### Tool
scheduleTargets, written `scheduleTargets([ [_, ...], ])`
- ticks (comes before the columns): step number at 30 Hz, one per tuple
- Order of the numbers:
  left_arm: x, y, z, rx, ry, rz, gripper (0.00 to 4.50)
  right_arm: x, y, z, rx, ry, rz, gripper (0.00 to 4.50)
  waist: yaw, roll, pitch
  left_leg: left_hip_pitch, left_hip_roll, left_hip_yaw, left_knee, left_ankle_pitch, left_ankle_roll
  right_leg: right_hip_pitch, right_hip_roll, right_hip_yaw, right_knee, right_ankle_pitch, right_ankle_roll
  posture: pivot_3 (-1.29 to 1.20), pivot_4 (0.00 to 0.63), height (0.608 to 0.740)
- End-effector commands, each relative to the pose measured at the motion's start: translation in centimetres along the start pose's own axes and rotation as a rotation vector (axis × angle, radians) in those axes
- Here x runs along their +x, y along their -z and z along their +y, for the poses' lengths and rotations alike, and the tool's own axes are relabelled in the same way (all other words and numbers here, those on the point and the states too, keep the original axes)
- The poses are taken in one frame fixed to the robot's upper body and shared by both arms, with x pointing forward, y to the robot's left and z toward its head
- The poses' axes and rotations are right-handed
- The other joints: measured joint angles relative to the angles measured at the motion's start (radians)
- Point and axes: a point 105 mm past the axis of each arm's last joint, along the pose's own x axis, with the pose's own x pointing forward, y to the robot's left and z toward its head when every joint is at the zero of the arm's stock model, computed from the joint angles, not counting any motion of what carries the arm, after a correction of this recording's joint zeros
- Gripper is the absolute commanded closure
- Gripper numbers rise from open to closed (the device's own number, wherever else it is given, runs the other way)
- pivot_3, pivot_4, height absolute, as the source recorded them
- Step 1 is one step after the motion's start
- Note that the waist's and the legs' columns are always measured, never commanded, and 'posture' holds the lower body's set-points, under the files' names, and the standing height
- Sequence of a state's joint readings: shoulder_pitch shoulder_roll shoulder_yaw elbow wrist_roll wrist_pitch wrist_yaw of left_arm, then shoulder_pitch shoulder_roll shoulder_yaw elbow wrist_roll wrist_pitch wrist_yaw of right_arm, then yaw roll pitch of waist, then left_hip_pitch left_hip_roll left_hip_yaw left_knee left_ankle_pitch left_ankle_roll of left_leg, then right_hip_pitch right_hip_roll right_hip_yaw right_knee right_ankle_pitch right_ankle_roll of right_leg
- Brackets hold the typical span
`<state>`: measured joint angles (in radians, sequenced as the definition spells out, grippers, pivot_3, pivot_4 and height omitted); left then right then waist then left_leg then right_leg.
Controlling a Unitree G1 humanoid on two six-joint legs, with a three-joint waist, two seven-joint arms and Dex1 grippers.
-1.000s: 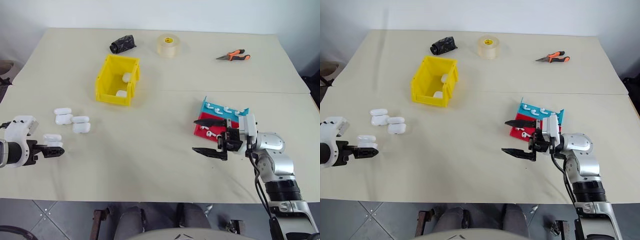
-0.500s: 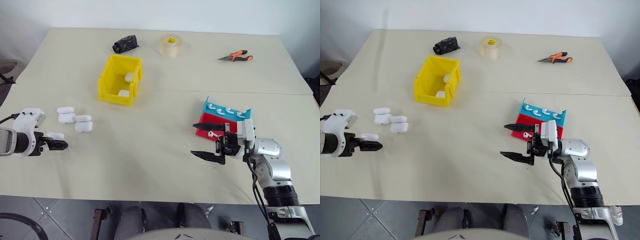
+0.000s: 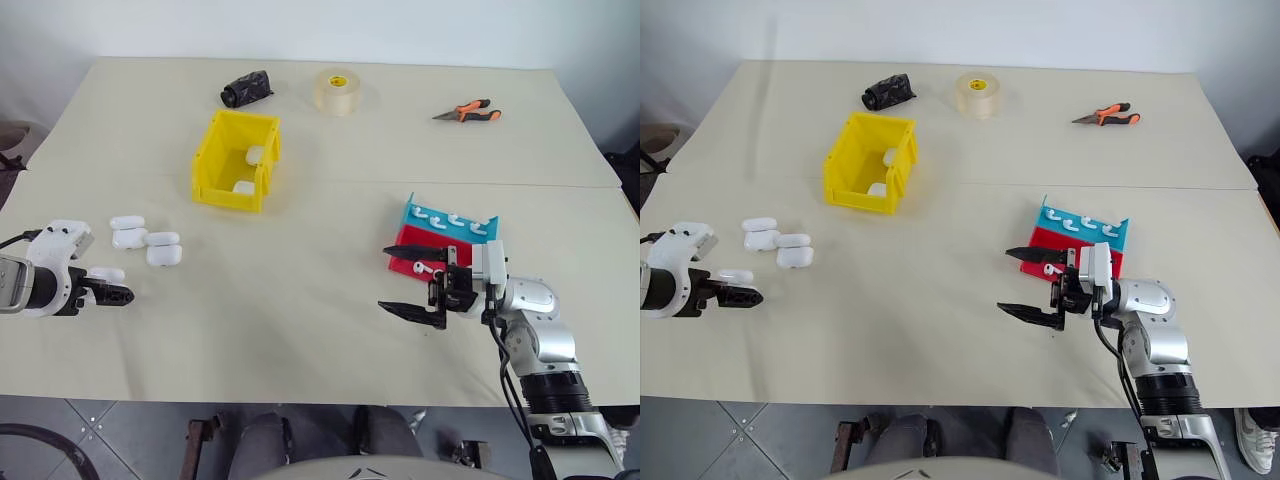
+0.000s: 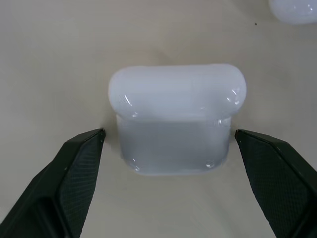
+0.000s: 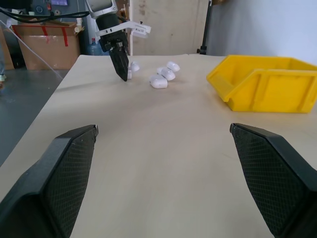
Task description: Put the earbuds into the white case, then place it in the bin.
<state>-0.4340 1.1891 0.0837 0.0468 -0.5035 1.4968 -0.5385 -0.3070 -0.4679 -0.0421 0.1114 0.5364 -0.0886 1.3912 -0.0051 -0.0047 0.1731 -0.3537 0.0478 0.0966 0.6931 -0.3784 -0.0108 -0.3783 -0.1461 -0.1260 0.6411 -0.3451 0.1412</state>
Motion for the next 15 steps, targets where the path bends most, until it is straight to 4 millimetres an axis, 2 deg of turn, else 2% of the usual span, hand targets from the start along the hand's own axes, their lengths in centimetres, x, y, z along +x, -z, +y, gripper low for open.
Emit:
scheduleTargets([
  [1,0.4,1.4,-0.3,-0.021,0.023,0.058,1.24,0.2,-0.2,0.1,-0.022,-0.01,-0.013,0.0,0.0,0.0,0.0,0.0,0.0,0.0,0.0,0.0,0.0,0.0,0.0,0.0,0.0,0.0,0.0,0.0,0.15,0.74],
  [3,0.4,1.7,-0.5,-0.024,0.031,0.065,1.76,0.1,-0.1,0.1,-0.022,-0.008,-0.013,0.0,0.0,0.0,0.0,0.0,0.0,0.0,0.0,0.0,0.0,0.0,0.0,0.0,0.0,0.0,0.0,0.0,0.15,0.74],
  [8,0.1,1.2,-0.7,-0.02,0.07,-0.037,1.78,-0.2,0.0,0.0,-0.025,0.004,-0.005,0.0,-0.003,0.0,0.0,0.0,0.0,0.0,0.0,0.0,0.0,0.0,0.0,0.001,0.0,0.0,0.0,0.0,0.15,0.74],
  [11,-0.9,-0.1,-2.3,-0.006,0.198,-0.213,1.78,-0.6,0.2,-0.1,-0.025,0.018,0.01,0.0,0.0,0.001,0.001,0.001,0.0,0.0,0.0,0.0,0.0,0.0,0.0,0.001,0.001,0.0,0.0,0.0,0.15,0.74],
  [15,-3.4,-0.6,-5.6,0.203,0.385,-0.508,1.78,-1.7,0.1,-0.5,-0.027,0.047,0.038,0.0,0.002,0.001,0.001,-0.002,0.0,-0.001,0.002,-0.001,0.001,0.0,-0.001,0.001,0.0,0.0,0.0,0.0,0.15,0.74],
])
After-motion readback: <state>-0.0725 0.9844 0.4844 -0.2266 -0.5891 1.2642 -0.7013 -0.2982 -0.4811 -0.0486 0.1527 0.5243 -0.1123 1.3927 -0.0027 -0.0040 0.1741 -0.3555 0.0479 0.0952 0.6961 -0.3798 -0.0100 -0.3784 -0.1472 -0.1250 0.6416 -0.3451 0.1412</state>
